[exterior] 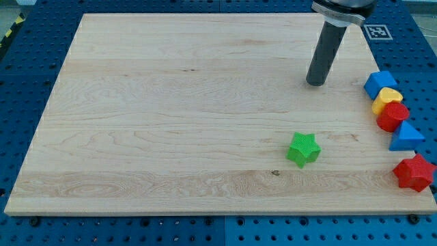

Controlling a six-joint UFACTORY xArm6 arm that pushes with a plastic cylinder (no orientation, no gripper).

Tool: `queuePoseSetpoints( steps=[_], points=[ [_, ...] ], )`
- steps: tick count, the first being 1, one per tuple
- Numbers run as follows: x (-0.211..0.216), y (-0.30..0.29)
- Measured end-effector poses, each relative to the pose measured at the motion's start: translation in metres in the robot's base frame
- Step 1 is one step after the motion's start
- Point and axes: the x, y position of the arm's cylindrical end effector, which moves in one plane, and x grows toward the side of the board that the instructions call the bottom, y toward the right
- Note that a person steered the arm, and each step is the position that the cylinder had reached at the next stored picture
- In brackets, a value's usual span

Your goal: Move the blue cube to the top of the yellow hexagon

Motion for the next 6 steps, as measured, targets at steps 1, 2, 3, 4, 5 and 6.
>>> queuePoseSetpoints(
  steps=[1, 2, 3, 4, 5, 6],
  points=[
    [0.012, 0.000],
    [0.041, 0.000],
    [0.045, 0.000],
    [0.073, 0.000],
    [0.104, 0.000],
    [0.139, 0.000]
  ],
)
